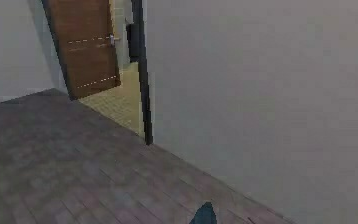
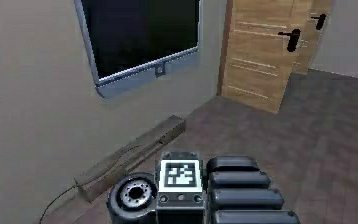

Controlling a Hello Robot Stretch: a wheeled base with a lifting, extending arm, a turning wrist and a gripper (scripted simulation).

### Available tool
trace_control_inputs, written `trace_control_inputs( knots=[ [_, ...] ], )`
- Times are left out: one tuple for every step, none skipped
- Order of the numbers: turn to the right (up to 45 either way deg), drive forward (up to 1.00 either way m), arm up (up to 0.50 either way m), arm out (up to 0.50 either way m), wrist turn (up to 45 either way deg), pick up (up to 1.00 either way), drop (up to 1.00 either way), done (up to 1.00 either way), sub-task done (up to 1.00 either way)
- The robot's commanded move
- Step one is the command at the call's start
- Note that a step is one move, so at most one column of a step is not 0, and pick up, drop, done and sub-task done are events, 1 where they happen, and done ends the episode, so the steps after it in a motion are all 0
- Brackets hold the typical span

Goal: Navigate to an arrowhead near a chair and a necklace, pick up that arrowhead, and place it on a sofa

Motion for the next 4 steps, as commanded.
trace_control_inputs(
  knots=[
    [45.0, 0.00, 0.00, 0.00, 0.0, 0.00, 0.00, 0.00, 0.00],
    [45.0, 0.00, 0.00, 0.00, 0.0, 0.00, 0.00, 0.00, 0.00],
    [12.0, 0.00, 0.00, 0.00, 0.0, 0.00, 0.00, 0.00, 0.00],
    [0.0, 0.15, 0.00, 0.00, 0.0, 0.00, 0.00, 0.00, 0.00]
  ],
)
